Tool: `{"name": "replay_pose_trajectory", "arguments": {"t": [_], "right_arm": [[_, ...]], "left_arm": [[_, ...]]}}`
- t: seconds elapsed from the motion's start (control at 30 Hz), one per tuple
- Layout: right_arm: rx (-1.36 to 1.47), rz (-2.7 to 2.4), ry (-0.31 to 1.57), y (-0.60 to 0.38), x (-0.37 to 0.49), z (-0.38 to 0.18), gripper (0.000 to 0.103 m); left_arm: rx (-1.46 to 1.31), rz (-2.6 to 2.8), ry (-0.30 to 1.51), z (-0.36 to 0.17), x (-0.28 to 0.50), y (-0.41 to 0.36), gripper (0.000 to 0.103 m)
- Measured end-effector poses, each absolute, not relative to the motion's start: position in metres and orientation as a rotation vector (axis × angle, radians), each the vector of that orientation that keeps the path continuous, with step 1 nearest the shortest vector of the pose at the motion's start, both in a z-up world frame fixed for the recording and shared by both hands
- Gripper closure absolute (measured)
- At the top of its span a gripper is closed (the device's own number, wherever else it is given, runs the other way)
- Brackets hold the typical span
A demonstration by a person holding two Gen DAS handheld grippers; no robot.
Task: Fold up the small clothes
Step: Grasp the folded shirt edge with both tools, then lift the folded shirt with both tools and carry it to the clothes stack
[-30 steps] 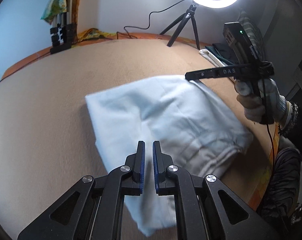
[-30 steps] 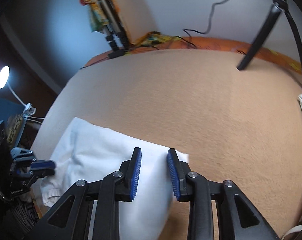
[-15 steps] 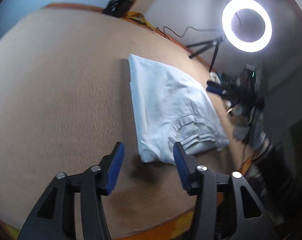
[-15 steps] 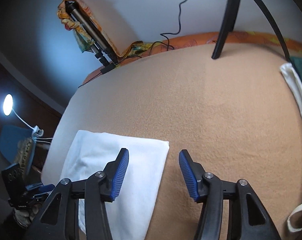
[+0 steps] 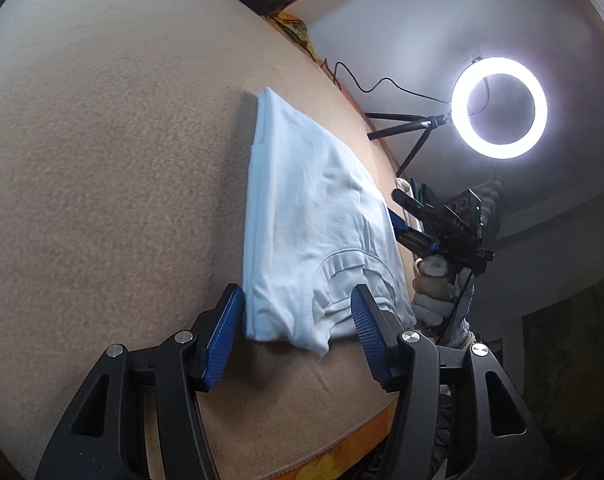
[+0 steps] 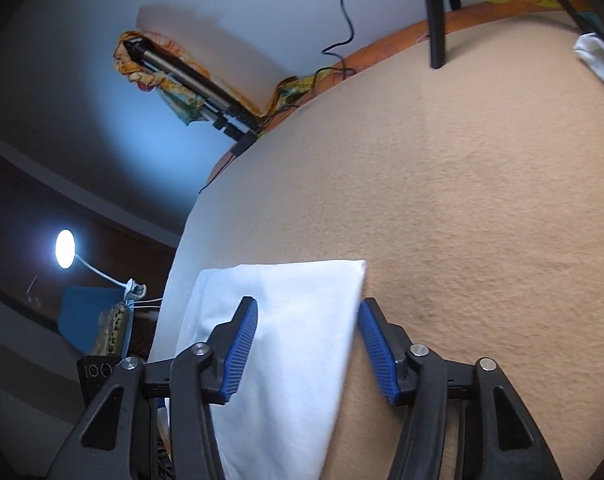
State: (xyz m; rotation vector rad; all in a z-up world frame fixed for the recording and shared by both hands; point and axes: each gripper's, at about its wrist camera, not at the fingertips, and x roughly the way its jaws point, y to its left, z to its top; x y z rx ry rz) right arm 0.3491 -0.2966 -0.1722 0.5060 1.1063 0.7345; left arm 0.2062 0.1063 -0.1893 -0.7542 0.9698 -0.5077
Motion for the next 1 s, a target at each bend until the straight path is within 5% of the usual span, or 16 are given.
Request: {"name": "replay_pose_trajectory", "arguments": {"t": [0.13, 0.23, 0.33, 0.67, 1.0], "right_arm": [[0.517, 0.776, 1.112, -0.28, 0.349, -0.176, 0.065], [0.471, 0.759, 1.107, -0.272, 0.346, -0.173, 0.076], [0.426, 0.713, 1.118, -0.269, 0.344, -0.171, 0.089], [0.119, 0.584, 1.032, -0.241, 0.321, -0.13, 0.097], [-0.073, 0.553, 0.915, -0.219, 0.293, -0.083, 0.098]], "left_arm": [[-0.73, -0.515, 0.963, -0.189, 0.217, 0.099, 0.055], [-0.668, -0.494, 0.984, -0.189, 0.221, 0.092, 0.083], [-0.618, -0.468, 0.975, -0.186, 0.223, 0.087, 0.09], [-0.206, -0.402, 0.881, -0.153, 0.206, 0.049, 0.092], [-0.085, -0.408, 0.785, -0.127, 0.184, 0.031, 0.093]]}}
